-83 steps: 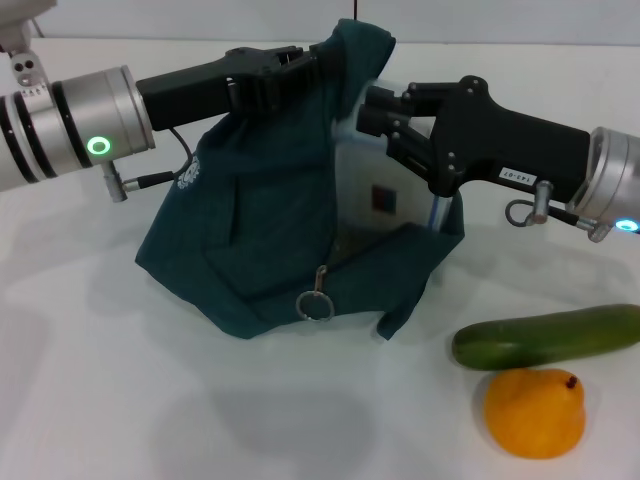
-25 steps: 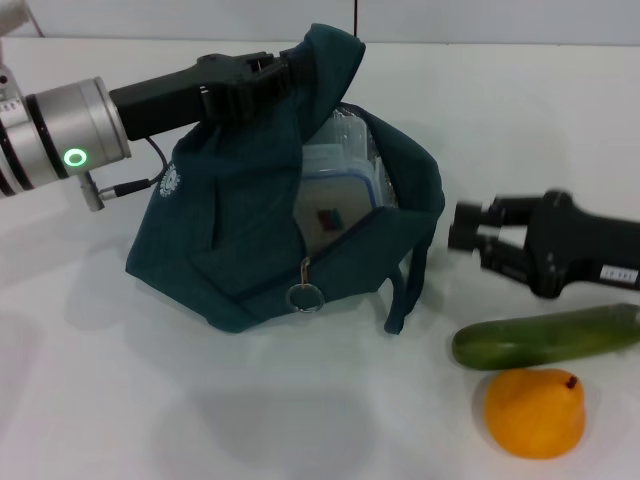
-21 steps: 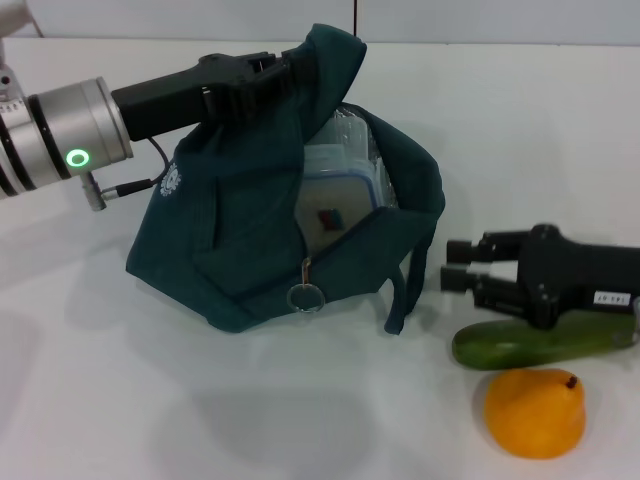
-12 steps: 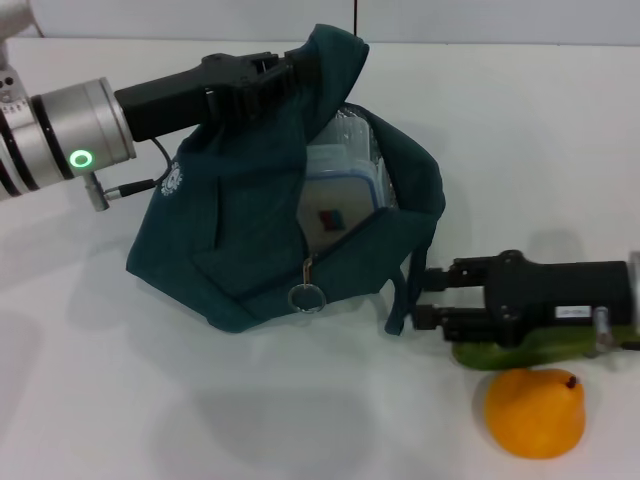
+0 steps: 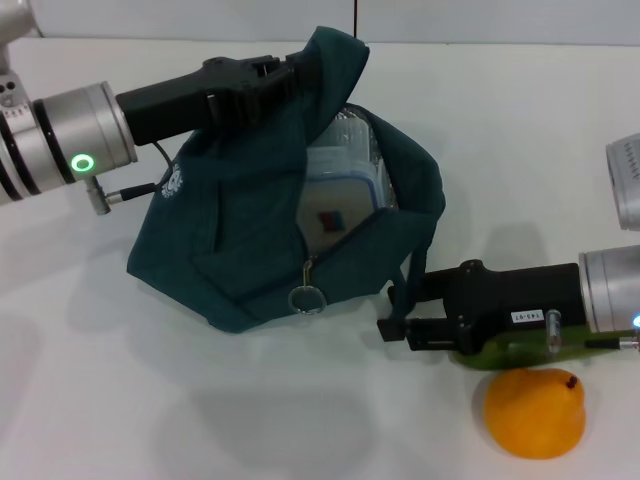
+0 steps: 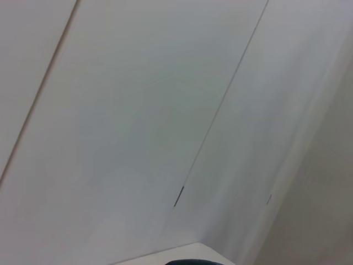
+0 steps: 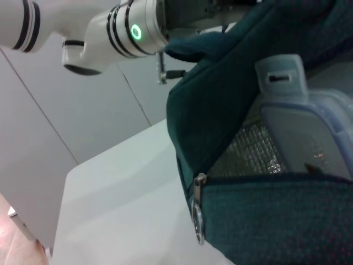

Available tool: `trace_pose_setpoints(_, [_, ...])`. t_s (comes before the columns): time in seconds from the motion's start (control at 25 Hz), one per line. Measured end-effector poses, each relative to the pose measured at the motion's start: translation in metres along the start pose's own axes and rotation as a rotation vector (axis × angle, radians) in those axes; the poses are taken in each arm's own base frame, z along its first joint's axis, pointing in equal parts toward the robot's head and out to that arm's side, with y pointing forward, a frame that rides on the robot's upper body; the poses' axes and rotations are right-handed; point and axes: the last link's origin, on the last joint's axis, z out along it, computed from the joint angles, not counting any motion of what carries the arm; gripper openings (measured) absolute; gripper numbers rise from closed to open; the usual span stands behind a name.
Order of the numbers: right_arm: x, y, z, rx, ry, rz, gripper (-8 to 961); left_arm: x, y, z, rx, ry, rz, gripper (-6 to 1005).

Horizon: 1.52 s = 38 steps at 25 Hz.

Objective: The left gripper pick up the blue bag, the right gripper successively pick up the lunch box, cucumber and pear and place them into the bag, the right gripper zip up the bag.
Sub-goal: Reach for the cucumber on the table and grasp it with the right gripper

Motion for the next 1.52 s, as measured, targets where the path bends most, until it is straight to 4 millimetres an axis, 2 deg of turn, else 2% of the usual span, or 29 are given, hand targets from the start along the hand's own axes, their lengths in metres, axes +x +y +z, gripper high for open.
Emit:
trace_pose_setpoints(0.08, [0.001, 0.0, -0.001, 0.005, -0.011, 0.007, 488, -0.002, 0.001, 0.0, 0.0, 0.0, 0.001, 100])
trace_pose_setpoints(0.24, [0.004, 0.0, -0.006, 0.027, -0.055, 0.0, 407, -0.005, 0.002, 0.0, 0.0, 0.0, 0.005, 100])
trace_pose_setpoints(0.52, [0.006, 0.003, -0.029, 0.139, -0.304, -0.121, 266, -0.01, 0.002, -0.006, 0.024, 0.041, 0.021, 100])
trace_pose_setpoints(0.72, [0.003, 0.007, -0.047, 0.207, -0.453, -0.203, 50, -0.014, 0.004, -0.009, 0.026, 0.068, 0.059, 100])
trace_pose_setpoints(0.8, [-0.002, 0.01, -0.058, 0.229, -0.533, -0.253, 33, -0.017, 0.006, -0.009, 0.024, 0.075, 0.081, 100])
trace_pose_setpoints(1.0, [-0.006, 0.012, -0.067, 0.209, -0.552, -0.278, 2, -0.021, 0.01, -0.007, 0.014, 0.092, 0.108, 99])
trace_pose_setpoints(1.28, [0.007, 0.005, -0.073, 0.108, -0.332, -0.127, 29, -0.023, 0.011, -0.006, 0.01, 0.093, 0.103, 99])
trace_pose_setpoints(1.4, [0.014, 0.003, -0.068, 0.095, -0.246, -0.086, 40, -0.023, 0.011, -0.006, 0.01, 0.093, 0.103, 99])
trace_pose_setpoints(1.52, [0.015, 0.001, -0.057, 0.088, -0.19, -0.096, 118, -0.022, 0.011, -0.005, 0.008, 0.094, 0.107, 99])
